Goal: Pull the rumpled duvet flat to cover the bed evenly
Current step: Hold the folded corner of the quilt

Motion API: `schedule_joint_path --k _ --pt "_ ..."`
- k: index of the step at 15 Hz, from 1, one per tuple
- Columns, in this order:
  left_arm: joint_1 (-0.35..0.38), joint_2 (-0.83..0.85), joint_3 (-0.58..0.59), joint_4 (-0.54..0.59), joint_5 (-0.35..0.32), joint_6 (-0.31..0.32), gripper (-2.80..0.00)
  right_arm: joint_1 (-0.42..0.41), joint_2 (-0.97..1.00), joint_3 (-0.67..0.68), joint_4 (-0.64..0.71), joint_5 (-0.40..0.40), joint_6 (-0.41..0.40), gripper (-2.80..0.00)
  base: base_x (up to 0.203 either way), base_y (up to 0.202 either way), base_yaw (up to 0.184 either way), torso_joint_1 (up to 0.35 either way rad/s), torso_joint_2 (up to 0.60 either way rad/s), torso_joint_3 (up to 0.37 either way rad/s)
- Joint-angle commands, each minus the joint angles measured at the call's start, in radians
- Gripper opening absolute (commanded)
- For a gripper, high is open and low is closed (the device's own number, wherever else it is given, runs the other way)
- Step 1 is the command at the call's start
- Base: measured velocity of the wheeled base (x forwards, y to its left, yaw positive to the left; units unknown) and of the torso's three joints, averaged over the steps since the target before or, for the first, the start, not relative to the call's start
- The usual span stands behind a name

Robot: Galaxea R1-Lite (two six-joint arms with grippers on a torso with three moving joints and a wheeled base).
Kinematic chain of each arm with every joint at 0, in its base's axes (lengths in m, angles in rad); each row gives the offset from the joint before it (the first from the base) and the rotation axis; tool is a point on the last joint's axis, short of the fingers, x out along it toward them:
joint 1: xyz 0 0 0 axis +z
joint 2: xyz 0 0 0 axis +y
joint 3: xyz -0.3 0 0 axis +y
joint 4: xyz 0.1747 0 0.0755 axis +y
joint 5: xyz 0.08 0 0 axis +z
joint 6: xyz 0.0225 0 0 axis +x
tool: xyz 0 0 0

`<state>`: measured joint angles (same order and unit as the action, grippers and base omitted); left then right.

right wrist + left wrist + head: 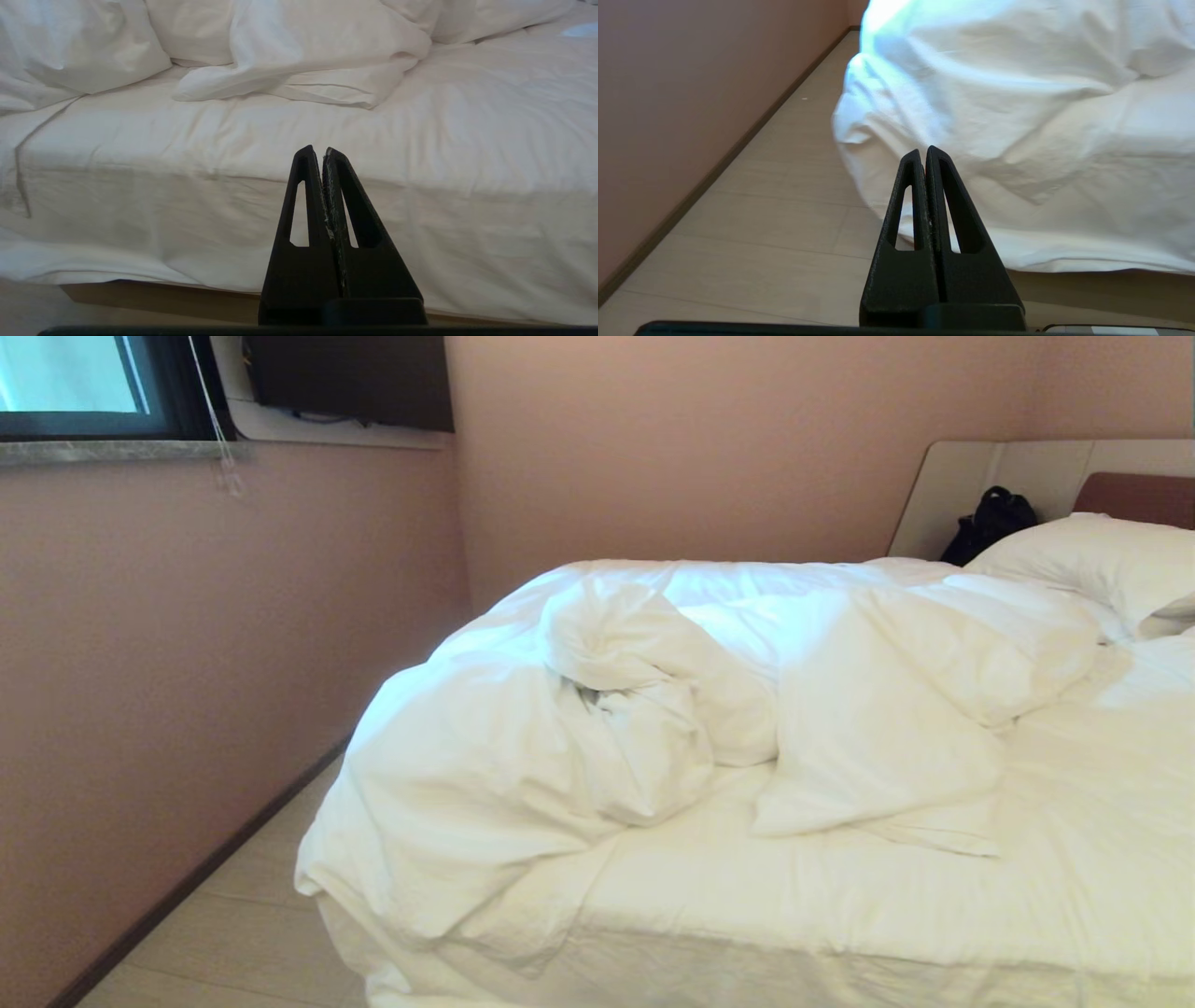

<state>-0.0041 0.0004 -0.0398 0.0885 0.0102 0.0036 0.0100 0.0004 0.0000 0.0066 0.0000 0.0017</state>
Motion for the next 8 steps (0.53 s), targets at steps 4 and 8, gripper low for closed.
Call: schedule_joint_path --k 4,8 --pt "0.001 0.001 0.0 0.0 0.0 -0.001 -2.8 -0.001 0.001 0.0 0.001 0.0 0.0 -2.8 0.0 -0.196 -0.002 0.002 0.0 0.001" --pt "0.0 0.001 0.0 0.0 0.0 -0.002 -2.8 0.001 0.001 0.0 0.0 0.0 0.0 -2.8 0.0 -0.195 0.002 0.003 0.0 0.003"
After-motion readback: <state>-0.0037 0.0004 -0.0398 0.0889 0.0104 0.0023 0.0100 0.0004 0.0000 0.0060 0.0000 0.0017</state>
